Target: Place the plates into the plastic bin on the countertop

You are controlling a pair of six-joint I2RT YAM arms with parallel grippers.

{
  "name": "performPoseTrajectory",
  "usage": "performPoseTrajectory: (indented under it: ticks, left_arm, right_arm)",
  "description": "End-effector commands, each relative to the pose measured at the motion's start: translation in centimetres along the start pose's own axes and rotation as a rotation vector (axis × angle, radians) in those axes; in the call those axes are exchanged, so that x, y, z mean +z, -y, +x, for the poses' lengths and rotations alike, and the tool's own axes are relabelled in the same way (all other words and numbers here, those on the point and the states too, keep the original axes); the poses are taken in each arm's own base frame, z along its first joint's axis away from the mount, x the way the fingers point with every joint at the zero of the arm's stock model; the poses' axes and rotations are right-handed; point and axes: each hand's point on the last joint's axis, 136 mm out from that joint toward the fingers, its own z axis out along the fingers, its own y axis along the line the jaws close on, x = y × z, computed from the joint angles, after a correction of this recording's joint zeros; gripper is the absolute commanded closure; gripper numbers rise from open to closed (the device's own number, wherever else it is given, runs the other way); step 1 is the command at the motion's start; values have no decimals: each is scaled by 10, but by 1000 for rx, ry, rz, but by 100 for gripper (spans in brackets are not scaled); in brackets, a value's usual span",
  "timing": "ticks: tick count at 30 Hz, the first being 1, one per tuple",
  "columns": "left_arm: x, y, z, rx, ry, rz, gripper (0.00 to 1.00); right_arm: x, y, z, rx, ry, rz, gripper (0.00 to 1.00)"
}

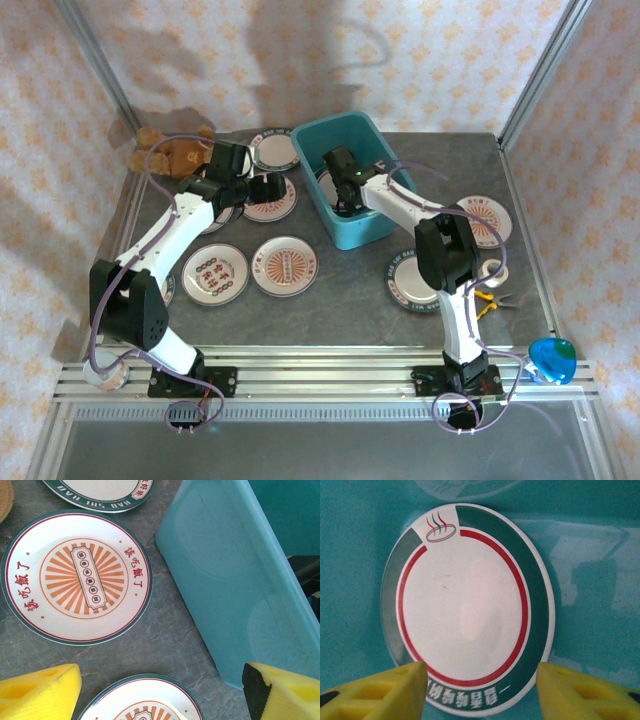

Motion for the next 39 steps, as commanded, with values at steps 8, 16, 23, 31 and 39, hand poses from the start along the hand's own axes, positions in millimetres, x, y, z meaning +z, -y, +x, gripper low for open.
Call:
performPoseTrajectory:
  ticks: [8,16,23,31,39]
  left_arm:
    - [0,-42,16,-247,-70,-108,12]
    - [23,-66,36,-460,-112,-167,12]
    - [53,-87,50,-698,-120,-194,16]
    - [82,-100,38,-765,-111,-179,20]
    - [102,-108,39,-793,-112,-165,23]
  right_arm:
    - [-84,-49,-34,-164,58,-188,10]
    - [-142,-70,-55,-332,137,-359,11]
    - [-190,-68,-66,-427,176,-488,18]
    - [-206,-47,-72,-504,202,-489,26]
    - [-219,-41,-85,-528,263,-474,26]
